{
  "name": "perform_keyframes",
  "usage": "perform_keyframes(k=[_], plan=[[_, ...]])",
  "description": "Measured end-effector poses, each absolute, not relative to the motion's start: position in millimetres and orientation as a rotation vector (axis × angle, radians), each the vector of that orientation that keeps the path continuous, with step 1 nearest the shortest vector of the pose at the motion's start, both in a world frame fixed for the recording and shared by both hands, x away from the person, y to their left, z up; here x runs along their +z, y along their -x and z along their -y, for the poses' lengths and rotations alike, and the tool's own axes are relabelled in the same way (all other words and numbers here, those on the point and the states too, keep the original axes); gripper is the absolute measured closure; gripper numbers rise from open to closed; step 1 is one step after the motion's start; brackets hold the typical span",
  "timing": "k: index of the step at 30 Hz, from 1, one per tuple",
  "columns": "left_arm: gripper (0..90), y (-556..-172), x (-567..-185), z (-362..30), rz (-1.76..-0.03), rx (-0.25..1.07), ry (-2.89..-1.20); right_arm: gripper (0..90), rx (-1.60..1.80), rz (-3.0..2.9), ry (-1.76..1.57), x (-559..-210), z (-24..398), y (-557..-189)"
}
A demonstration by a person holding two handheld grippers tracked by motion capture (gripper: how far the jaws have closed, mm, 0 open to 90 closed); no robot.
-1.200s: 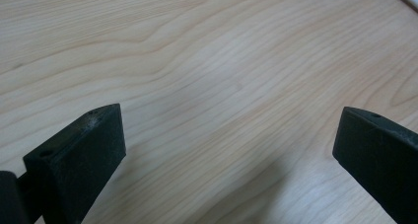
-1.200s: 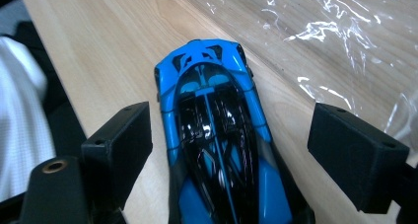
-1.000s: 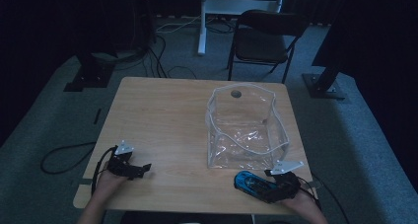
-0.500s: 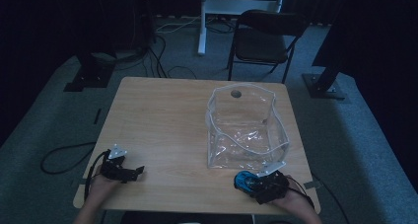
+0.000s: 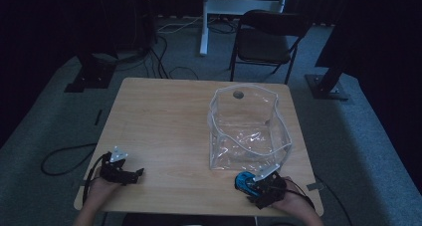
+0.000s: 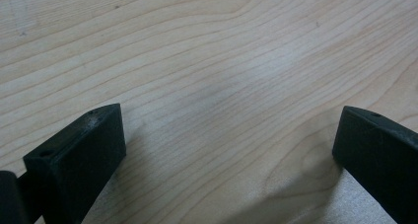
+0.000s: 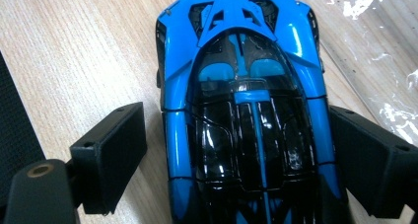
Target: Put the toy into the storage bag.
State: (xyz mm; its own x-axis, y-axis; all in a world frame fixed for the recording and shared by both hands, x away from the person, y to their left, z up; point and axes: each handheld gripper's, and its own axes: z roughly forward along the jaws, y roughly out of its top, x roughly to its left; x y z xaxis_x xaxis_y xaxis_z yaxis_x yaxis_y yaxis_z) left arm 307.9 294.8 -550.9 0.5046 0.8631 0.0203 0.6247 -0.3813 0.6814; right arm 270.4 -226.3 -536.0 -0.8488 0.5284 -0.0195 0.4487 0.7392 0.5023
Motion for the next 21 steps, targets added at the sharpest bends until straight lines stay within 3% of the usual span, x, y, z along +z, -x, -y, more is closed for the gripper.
perform_keyframes(k=[5, 9, 21], plan=[[0.2, -307.0, -551.1, -294.7, -1.226, 0.512, -2.126, 13.4, 0.718, -2.790, -0.793, -534.6, 223.7, -271.6], [0.2, -306.8, -551.5, -294.7, -1.229, 0.516, -2.119, 23.1, 0.735, -2.766, -0.822, -532.4, 225.2, -274.4], [0.3, -307.2, -551.6, -294.8, -1.233, 0.519, -2.115, 24.9, 0.707, -2.769, -0.824, -530.8, 224.2, -274.0]])
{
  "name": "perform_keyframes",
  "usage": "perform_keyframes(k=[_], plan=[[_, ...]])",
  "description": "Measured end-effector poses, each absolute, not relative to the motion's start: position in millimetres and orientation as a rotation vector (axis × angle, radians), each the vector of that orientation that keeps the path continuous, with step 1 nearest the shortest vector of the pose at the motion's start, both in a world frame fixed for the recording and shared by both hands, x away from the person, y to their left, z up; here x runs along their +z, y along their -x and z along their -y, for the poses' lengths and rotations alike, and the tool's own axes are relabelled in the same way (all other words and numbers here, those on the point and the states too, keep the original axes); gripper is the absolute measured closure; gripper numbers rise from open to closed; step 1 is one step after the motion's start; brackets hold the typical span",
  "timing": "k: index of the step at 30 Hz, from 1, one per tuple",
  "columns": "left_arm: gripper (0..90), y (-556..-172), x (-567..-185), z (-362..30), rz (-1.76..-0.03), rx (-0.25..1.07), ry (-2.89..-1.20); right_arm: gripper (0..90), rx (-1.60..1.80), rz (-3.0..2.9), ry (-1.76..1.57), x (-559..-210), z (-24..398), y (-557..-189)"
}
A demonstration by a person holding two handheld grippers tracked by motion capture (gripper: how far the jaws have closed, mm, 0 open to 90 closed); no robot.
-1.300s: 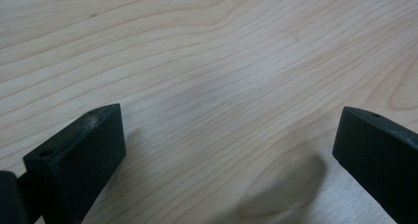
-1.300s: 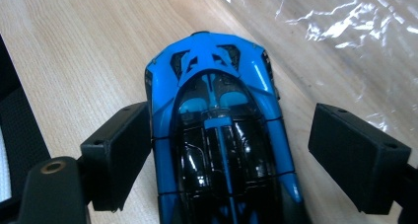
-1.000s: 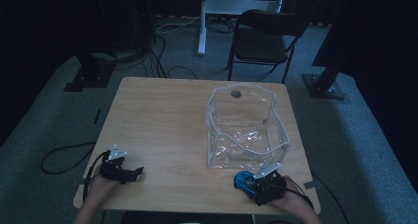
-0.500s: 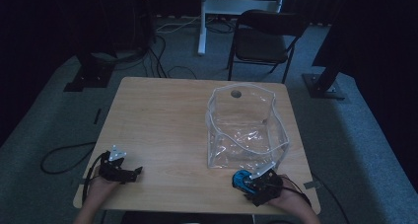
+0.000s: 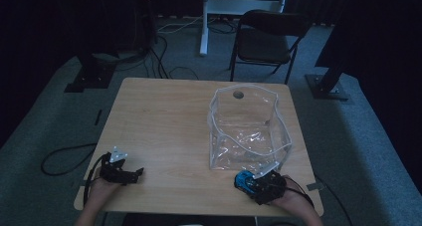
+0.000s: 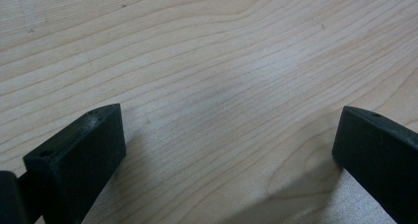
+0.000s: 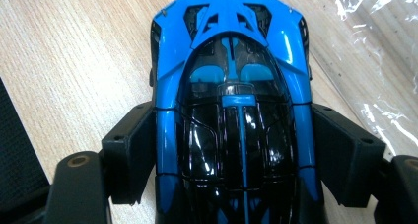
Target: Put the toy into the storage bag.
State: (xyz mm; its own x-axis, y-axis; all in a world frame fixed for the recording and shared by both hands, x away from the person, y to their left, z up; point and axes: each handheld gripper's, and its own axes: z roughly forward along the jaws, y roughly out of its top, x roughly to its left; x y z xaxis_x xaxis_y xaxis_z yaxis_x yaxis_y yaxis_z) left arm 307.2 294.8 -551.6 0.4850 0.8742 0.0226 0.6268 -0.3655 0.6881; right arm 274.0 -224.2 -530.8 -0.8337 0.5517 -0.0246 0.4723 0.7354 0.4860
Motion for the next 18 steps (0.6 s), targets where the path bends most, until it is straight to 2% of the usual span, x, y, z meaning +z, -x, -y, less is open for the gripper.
perform_keyframes(k=[18], plan=[[0.3, -307.7, -551.6, -294.9, -1.238, 0.521, -2.113, 27.5, 0.795, -2.740, -0.784, -521.7, 223.8, -267.9]])
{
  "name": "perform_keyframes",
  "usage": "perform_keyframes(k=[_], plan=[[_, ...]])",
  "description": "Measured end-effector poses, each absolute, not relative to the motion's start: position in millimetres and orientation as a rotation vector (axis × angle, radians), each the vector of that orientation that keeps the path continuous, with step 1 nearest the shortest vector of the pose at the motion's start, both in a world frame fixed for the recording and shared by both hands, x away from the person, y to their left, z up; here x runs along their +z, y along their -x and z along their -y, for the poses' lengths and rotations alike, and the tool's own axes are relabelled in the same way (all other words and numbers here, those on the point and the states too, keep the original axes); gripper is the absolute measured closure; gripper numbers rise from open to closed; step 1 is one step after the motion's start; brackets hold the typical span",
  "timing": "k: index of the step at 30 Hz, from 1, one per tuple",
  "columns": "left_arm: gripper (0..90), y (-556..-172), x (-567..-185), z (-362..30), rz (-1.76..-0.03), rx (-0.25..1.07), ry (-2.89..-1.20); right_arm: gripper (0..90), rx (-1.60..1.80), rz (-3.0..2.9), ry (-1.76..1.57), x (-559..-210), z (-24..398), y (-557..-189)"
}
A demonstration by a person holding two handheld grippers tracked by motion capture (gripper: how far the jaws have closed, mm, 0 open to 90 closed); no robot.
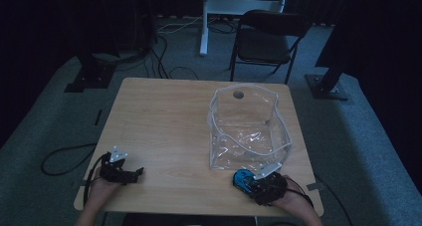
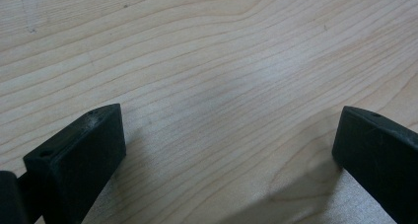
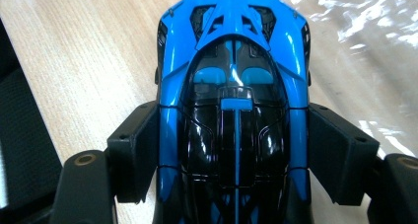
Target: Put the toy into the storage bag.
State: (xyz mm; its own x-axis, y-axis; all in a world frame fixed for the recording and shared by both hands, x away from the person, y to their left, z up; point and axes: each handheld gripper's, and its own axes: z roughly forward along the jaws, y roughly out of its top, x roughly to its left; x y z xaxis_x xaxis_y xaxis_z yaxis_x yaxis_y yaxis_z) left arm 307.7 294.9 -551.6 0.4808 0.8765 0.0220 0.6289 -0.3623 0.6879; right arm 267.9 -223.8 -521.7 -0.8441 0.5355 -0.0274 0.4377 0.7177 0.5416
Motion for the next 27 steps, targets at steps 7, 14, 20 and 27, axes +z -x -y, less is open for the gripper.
perform_keyframes(k=[7, 14, 20, 27], plan=[[0.3, -308, -552, -295, -1.240, 0.521, -2.112, 27.6, 0.846, -2.710, -0.799, -515, 232, -265], [0.3, -308, -552, -295, -1.239, 0.521, -2.112, 27.6, 0.900, -2.638, -0.827, -505, 242, -261], [0.3, -308, -552, -295, -1.239, 0.521, -2.113, 27.6, 1.029, -2.622, -0.803, -492, 251, -257], [0.3, -308, -552, -295, -1.239, 0.521, -2.113, 27.6, 1.080, -2.605, -0.752, -479, 251, -252]])
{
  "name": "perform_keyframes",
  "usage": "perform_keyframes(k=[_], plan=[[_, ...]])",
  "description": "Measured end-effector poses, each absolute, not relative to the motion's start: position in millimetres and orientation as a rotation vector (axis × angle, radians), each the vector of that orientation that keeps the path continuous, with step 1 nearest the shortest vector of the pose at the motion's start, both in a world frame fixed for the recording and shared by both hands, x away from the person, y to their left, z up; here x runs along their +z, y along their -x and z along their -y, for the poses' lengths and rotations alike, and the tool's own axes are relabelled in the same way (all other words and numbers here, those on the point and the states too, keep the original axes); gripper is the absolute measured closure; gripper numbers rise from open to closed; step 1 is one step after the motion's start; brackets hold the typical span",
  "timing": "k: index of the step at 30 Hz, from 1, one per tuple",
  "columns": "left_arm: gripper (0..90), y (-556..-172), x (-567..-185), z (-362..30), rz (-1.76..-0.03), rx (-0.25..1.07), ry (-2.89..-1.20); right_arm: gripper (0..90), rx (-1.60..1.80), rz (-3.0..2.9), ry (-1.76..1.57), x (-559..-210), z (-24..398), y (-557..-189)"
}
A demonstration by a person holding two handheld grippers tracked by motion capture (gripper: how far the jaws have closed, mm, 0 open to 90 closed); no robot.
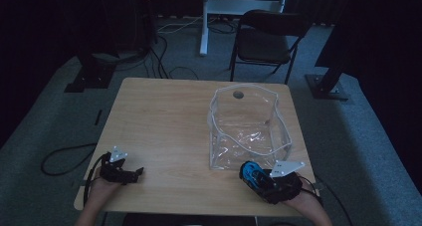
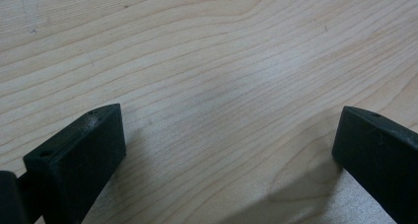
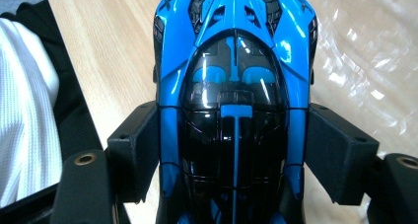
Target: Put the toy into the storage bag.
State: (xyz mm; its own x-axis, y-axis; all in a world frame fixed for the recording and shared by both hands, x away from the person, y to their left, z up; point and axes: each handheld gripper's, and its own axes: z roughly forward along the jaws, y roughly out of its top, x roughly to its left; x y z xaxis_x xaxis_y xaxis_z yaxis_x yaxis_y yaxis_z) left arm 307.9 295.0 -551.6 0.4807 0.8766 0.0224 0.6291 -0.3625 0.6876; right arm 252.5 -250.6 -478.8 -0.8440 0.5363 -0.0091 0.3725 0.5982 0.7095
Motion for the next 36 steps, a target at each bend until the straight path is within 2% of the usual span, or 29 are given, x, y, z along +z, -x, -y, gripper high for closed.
perform_keyframes(k=[15, 36], plan=[[0.3, -308, -552, -295, -1.236, 0.520, -2.115, 27.5, 1.157, -2.645, -0.580, -444, 243, -240], [0.3, -308, -552, -295, -1.238, 0.521, -2.114, 27.5, 1.180, -2.579, -0.360, -362, 251, -232]])
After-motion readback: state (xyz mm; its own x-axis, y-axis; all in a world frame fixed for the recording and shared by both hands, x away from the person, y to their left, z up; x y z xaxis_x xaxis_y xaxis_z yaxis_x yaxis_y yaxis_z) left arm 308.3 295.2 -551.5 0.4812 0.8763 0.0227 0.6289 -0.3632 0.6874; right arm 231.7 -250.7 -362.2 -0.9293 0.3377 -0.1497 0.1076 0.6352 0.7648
